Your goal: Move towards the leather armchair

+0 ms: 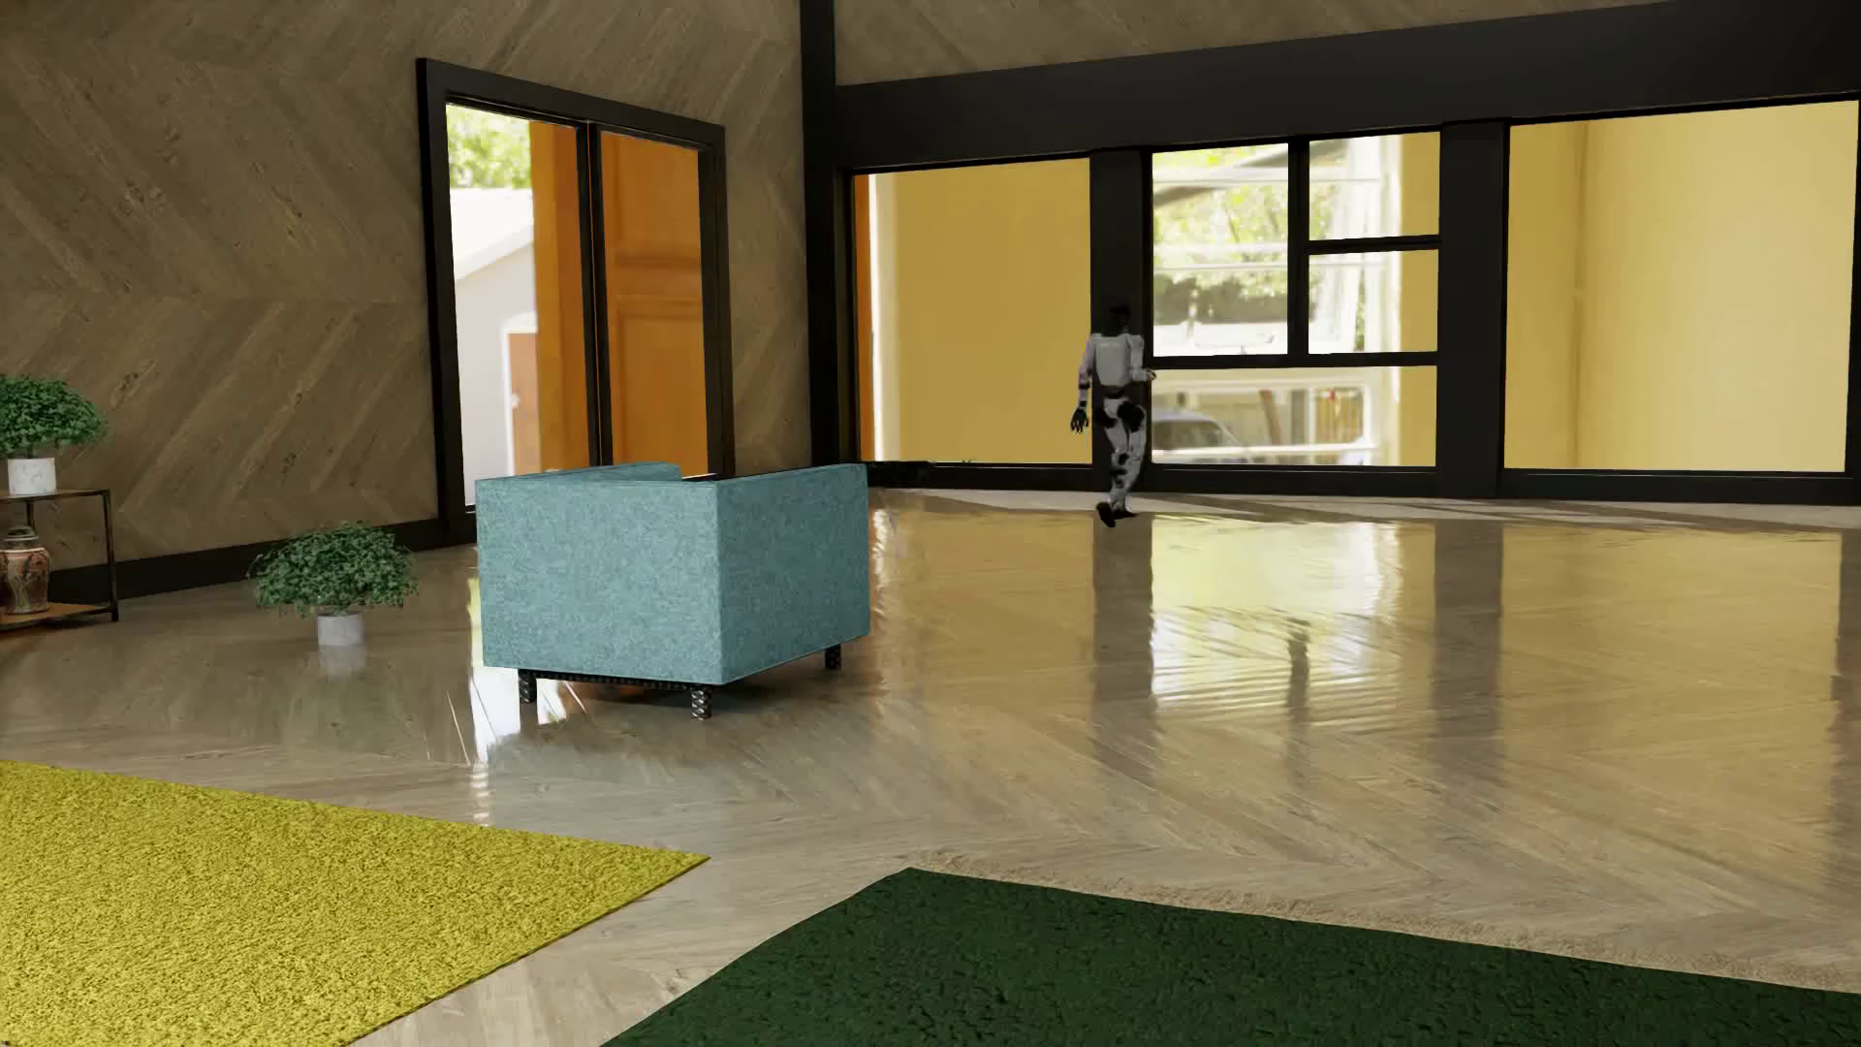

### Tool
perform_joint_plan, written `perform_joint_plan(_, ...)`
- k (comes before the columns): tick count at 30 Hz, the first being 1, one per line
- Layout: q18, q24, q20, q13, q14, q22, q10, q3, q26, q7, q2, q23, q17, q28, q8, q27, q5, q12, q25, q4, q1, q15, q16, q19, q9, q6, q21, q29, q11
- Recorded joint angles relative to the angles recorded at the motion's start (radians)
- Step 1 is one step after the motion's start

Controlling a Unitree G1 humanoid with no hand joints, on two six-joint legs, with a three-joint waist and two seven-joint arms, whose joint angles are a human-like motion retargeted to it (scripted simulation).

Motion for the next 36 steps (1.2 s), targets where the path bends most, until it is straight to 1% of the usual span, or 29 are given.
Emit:
perform_joint_plan(1, 0.008, 0.083, -0.059, 0.048, -0.083, 0.013, 0.089, 0.001, -0.003, 0.055, -0.085, 0.009, 0.0, 0.008, -0.075, 0.011, -0.063, -0.008, 0.094, 0.026, 0.006, 0.103, 0.006, 0.175, 0.012, -0.011, -0.013, -0.006, 0.197)
perform_joint_plan(2, 0.011, 0.173, -0.127, 0.091, -0.134, 0.036, 0.12, -0.008, -0.008, 0.101, -0.148, 0.048, -0.005, -0.008, -0.186, 0.06, -0.215, -0.046, 0.109, 0.044, 0.034, 0.113, 0.017, 0.203, 0.02, -0.024, -0.044, -0.01, 0.317)
perform_joint_plan(3, 0.015, 0.243, -0.177, 0.134, -0.157, 0.059, 0.1, -0.028, -0.016, 0.13, -0.182, 0.111, -0.005, -0.025, -0.304, 0.154, -0.37, -0.109, 0.05, 0.045, 0.077, 0.045, 0.034, 0.135, 0.021, -0.038, -0.082, -0.001, 0.359)
perform_joint_plan(5, 0.016, 0.275, -0.166, 0.191, -0.171, 0.046, 0.004, -0.076, -0.005, 0.178, -0.26, 0.315, -0.009, -0.015, -0.431, 0.356, -0.492, -0.236, -0.23, 0.036, 0.186, 0.014, 0.059, 0.094, 0.014, -0.06, -0.123, -0.001, 0.287)
perform_joint_plan(6, 0.015, 0.241, -0.117, 0.205, -0.179, 0.001, -0.043, -0.094, 0.001, 0.209, -0.306, 0.449, 0.007, 0.028, -0.44, 0.42, -0.482, -0.283, -0.289, 0.039, 0.24, 0.024, 0.075, 0.115, 0.007, -0.064, -0.16, -0.003, 0.183)
perform_joint_plan(7, 0.012, 0.168, -0.049, 0.204, -0.193, -0.058, -0.08, -0.107, -0.007, 0.251, -0.327, 0.59, 0.02, 0.083, -0.472, 0.466, -0.483, -0.321, -0.261, 0.042, 0.287, 0.008, 0.091, 0.105, -0.002, -0.065, -0.231, 0.011, 0.039)
perform_joint_plan(9, 0.002, -0.011, 0.071, 0.18, -0.219, -0.156, -0.167, -0.113, -0.036, 0.354, -0.229, 0.849, 0.01, 0.208, -0.756, 0.582, -0.517, -0.389, -0.106, 0.042, 0.395, 0.002, 0.148, 0.079, -0.023, -0.071, -0.423, 0.122, -0.369)
perform_joint_plan(10, -0.007, -0.094, 0.124, 0.178, -0.233, -0.187, -0.21, -0.106, -0.034, 0.415, -0.151, 0.941, -0.05, 0.27, -0.974, 0.612, -0.509, -0.418, -0.15, 0.033, 0.453, -0.017, 0.173, 0.077, -0.033, -0.074, -0.402, 0.228, -0.564)
perform_joint_plan(11, -0.019, -0.159, 0.166, 0.189, -0.258, -0.203, -0.223, -0.098, -0.018, 0.481, -0.096, 0.978, -0.12, 0.311, -1.138, 0.581, -0.49, -0.45, -0.28, 0.025, 0.506, -0.042, 0.209, 0.07, -0.041, -0.074, -0.297, 0.319, -0.687)
perform_joint_plan(12, -0.032, -0.212, 0.219, 0.199, -0.297, -0.224, -0.199, -0.094, 0.01, 0.552, -0.054, 0.977, -0.193, 0.34, -1.225, 0.492, -0.473, -0.461, -0.409, 0.024, 0.546, -0.051, 0.24, 0.054, -0.046, -0.071, -0.196, 0.346, -0.74)
perform_joint_plan(13, -0.045, -0.259, 0.283, 0.202, -0.34, -0.259, -0.159, -0.096, 0.032, 0.622, -0.047, 0.955, -0.244, 0.377, -1.205, 0.401, -0.462, -0.452, -0.469, 0.031, 0.578, -0.063, 0.259, -0.014, -0.048, -0.063, -0.158, 0.316, -0.729)
perform_joint_plan(14, -0.069, -0.309, 0.346, 0.212, -0.35, -0.29, -0.087, -0.1, 0.041, 0.676, -0.038, 0.927, -0.272, 0.432, -1.139, 0.345, -0.455, -0.435, -0.445, 0.047, 0.6, -0.067, 0.25, -0.087, -0.049, -0.052, -0.185, 0.269, -0.704)
perform_joint_plan(15, -0.066, -0.363, 0.403, 0.216, -0.308, -0.312, 0.037, -0.101, 0.046, 0.713, -0.025, 0.916, -0.272, 0.479, -1.072, 0.321, -0.434, -0.418, -0.379, 0.088, 0.592, -0.09, 0.238, -0.09, -0.047, -0.042, -0.242, 0.241, -0.687)
perform_joint_plan(17, -0.045, -0.456, 0.466, 0.196, -0.099, -0.309, 0.467, -0.094, 0.058, 0.673, 0.001, 0.91, -0.218, 0.526, -0.943, 0.37, -0.359, -0.391, -0.247, 0.256, 0.469, -0.135, 0.215, -0.09, -0.038, -0.013, -0.352, 0.229, -0.654)
perform_joint_plan(18, 0.022, -0.468, 0.454, 0.172, -0.03, -0.29, 0.68, -0.084, 0.078, 0.556, 0.013, 0.901, -0.188, 0.517, -0.87, 0.397, -0.314, -0.378, -0.232, 0.302, 0.348, -0.156, 0.204, -0.09, -0.032, 0.003, -0.368, 0.211, -0.64)
perform_joint_plan(19, 0.038, -0.457, 0.414, 0.147, -0.085, -0.269, 0.835, -0.076, 0.095, 0.423, 0.026, 0.897, -0.158, 0.481, -0.793, 0.408, -0.269, -0.36, -0.243, 0.291, 0.222, -0.17, 0.194, -0.09, -0.028, 0.014, -0.364, 0.179, -0.637)
perform_joint_plan(21, 0.144, -0.387, 0.261, 0.089, -0.14, -0.221, 0.979, -0.066, 0.102, 0.292, 0.067, 0.887, -0.088, 0.356, -0.618, 0.391, -0.187, -0.329, -0.297, 0.35, 0.06, -0.179, 0.152, -0.09, -0.022, 0.023, -0.331, 0.089, -0.668)
perform_joint_plan(23, 0.211, -0.181, 0.045, 0.012, -0.178, -0.24, 0.933, -0.04, 0.011, 0.261, 0.086, 0.858, -0.051, 0.255, -0.406, 0.343, -0.117, -0.284, -0.376, 0.399, -0.045, -0.194, 0.149, -0.09, -0.015, 0.036, -0.244, -0.042, -0.666)
perform_joint_plan(24, 0.208, -0.064, -0.018, -0.03, -0.193, -0.274, 0.863, -0.027, -0.011, 0.244, 0.098, 0.829, -0.044, 0.242, -0.294, 0.321, -0.09, -0.266, -0.402, 0.353, -0.094, -0.2, 0.129, -0.09, -0.01, 0.039, -0.205, -0.121, -0.664)
perform_joint_plan(25, 0.187, -0.006, -0.034, -0.068, -0.183, -0.317, 0.753, -0.019, -0.027, 0.236, 0.11, 0.792, -0.038, 0.228, -0.188, 0.299, -0.069, -0.253, -0.385, 0.297, -0.135, -0.206, 0.084, -0.09, -0.004, 0.041, -0.187, -0.173, -0.664)
perform_joint_plan(27, 0.101, -0.037, -0.008, -0.134, -0.141, -0.395, 0.39, -0.015, -0.051, 0.244, 0.13, 0.703, -0.044, 0.206, -0.008, 0.278, -0.044, -0.244, -0.305, 0.194, -0.177, -0.227, -0.004, -0.089, 0.013, 0.04, -0.164, -0.189, -0.654)
perform_joint_plan(28, 0.078, -0.069, -0.01, -0.154, -0.13, -0.419, 0.139, -0.015, -0.07, 0.21, 0.142, 0.654, -0.057, 0.185, 0.068, 0.274, -0.04, -0.248, -0.251, 0.128, -0.173, -0.238, -0.017, -0.089, 0.021, 0.037, -0.157, -0.162, -0.655)
perform_joint_plan(30, 0.019, -0.041, -0.07, -0.161, -0.145, -0.443, -0.286, -0.02, -0.098, 0.105, 0.184, 0.57, -0.097, 0.164, 0.184, 0.287, -0.056, -0.266, -0.143, 0.008, -0.129, -0.26, 0.023, -0.087, 0.035, 0.021, -0.148, -0.049, -0.658)
perform_joint_plan(31, -0.071, -0.004, -0.104, -0.148, -0.125, -0.439, -0.315, -0.024, -0.104, 0.078, 0.202, 0.549, -0.117, 0.159, 0.21, 0.301, -0.064, -0.277, -0.101, -0.033, -0.122, -0.276, 0.056, -0.088, 0.043, 0.009, -0.147, 0.004, -0.618)
perform_joint_plan(32, -0.091, 0.015, -0.119, -0.131, -0.127, -0.422, -0.24, -0.022, -0.096, 0.02, 0.22, 0.553, -0.134, 0.16, 0.232, 0.316, -0.063, -0.291, -0.074, -0.068, -0.117, -0.267, 0.081, -0.083, 0.05, -0.003, -0.15, 0.041, -0.547)
perform_joint_plan(33, -0.057, 0.015, -0.115, -0.117, -0.105, -0.384, -0.169, -0.019, -0.076, -0.029, 0.228, 0.585, -0.152, 0.157, 0.253, 0.348, -0.065, -0.303, -0.073, -0.092, -0.099, -0.207, 0.087, -0.08, 0.053, -0.015, -0.151, 0.069, -0.465)
perform_joint_plan(34, -0.025, -0.006, -0.081, -0.106, -0.036, -0.332, -0.09, -0.019, -0.045, 0.004, 0.202, 0.635, -0.163, 0.159, 0.259, 0.389, -0.054, -0.31, -0.078, -0.073, -0.076, -0.102, 0.08, -0.056, 0.056, -0.029, -0.157, 0.086, -0.304)
perform_joint_plan(35, -0.016, -0.035, -0.033, -0.083, -0.092, -0.265, 0.025, -0.019, 0.005, 0.059, 0.138, 0.688, -0.166, 0.156, 0.256, 0.442, -0.034, -0.313, -0.087, -0.038, -0.074, 0.014, 0.067, 0.102, 0.058, -0.044, -0.174, 0.083, -0.091)
perform_joint_plan(36, -0.009, -0.058, 0.013, -0.047, -0.176, -0.19, 0.107, -0.016, 0.061, 0.116, 0.047, 0.731, -0.154, 0.149, 0.2, 0.502, -0.044, -0.318, -0.094, 0.005, -0.041, 0.157, 0.06, 0.32, 0.059, -0.057, -0.201, 0.065, 0.127)
